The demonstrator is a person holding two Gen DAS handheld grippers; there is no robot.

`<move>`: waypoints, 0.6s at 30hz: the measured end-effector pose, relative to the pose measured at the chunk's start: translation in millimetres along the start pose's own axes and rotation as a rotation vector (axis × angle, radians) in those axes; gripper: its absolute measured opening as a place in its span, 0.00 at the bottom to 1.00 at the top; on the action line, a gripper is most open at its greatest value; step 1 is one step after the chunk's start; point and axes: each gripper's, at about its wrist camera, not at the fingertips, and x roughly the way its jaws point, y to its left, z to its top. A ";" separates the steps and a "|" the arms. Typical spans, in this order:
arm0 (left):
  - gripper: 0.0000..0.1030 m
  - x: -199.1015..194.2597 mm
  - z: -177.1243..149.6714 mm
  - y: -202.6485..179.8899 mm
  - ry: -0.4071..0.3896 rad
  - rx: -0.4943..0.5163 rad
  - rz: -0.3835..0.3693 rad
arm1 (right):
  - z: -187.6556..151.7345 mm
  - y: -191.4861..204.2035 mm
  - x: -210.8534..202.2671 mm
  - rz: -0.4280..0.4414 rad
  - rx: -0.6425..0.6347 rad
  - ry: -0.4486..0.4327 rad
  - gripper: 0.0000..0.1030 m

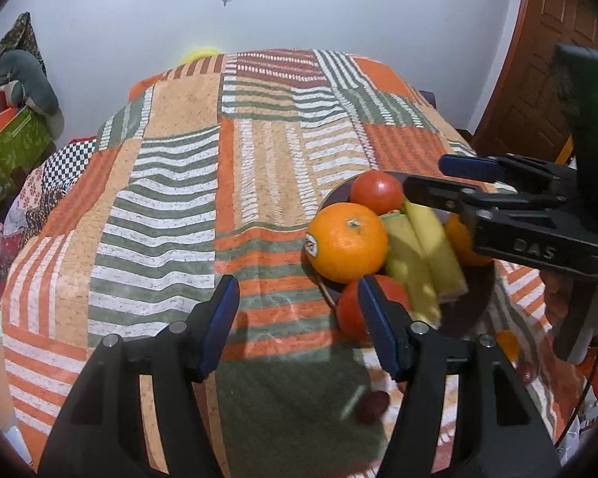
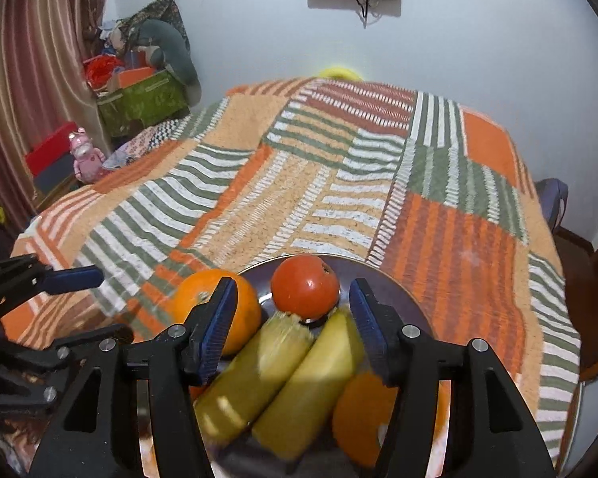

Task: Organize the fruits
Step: 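Lower both tomatoes onto the plate and open both tools, then grasp a small tangerine with the right tool while the left tool grasps another tangerine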

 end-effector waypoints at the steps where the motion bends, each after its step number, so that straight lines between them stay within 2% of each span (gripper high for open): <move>1: 0.60 -5.9 -0.6 -1.7 -0.007 -0.001 -0.005 | -1.7 1.0 -9.4 0.001 -0.003 -0.009 0.53; 8: 0.60 -33.9 -10.8 -15.9 0.000 -0.003 -0.047 | -28.6 5.2 -61.7 0.008 0.001 -0.042 0.55; 18: 0.60 -36.6 -39.1 -54.2 0.049 0.062 -0.090 | -80.3 5.4 -92.3 0.016 0.009 -0.021 0.55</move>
